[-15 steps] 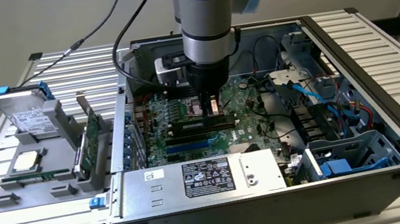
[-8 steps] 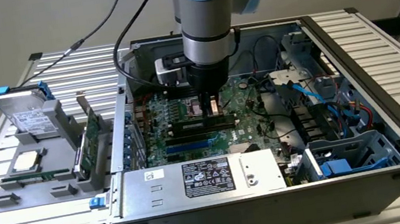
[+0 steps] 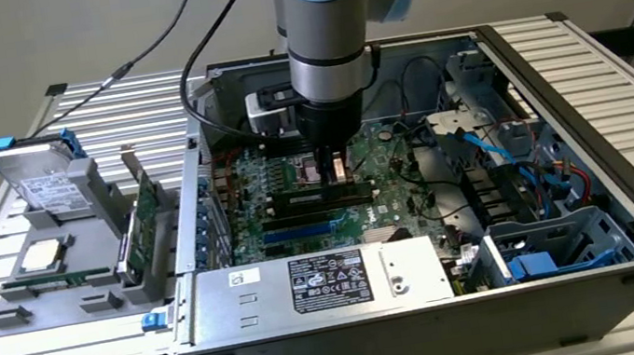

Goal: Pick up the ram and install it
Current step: 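Insert the ram into the slot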

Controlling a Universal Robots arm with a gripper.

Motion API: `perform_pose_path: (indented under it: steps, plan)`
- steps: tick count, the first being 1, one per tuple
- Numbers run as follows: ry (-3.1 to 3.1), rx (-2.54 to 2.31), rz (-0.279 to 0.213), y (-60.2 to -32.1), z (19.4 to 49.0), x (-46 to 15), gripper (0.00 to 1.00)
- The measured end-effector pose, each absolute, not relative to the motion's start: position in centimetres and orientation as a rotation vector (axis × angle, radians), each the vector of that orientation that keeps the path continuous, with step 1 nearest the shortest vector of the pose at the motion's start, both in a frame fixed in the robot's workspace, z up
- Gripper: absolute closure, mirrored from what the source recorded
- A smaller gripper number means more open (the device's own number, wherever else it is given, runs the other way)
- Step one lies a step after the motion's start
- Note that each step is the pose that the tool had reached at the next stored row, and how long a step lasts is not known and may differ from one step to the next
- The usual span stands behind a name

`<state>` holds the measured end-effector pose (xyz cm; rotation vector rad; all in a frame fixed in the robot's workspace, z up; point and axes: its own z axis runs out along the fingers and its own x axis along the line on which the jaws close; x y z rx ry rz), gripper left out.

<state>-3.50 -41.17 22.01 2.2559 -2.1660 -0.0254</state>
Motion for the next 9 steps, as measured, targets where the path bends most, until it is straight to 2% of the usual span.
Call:
perform_pose_path:
  steps: [9]
  plan:
    - [-2.162, 2.252, -0.034, -41.19, 22.69, -3.39, 0.85]
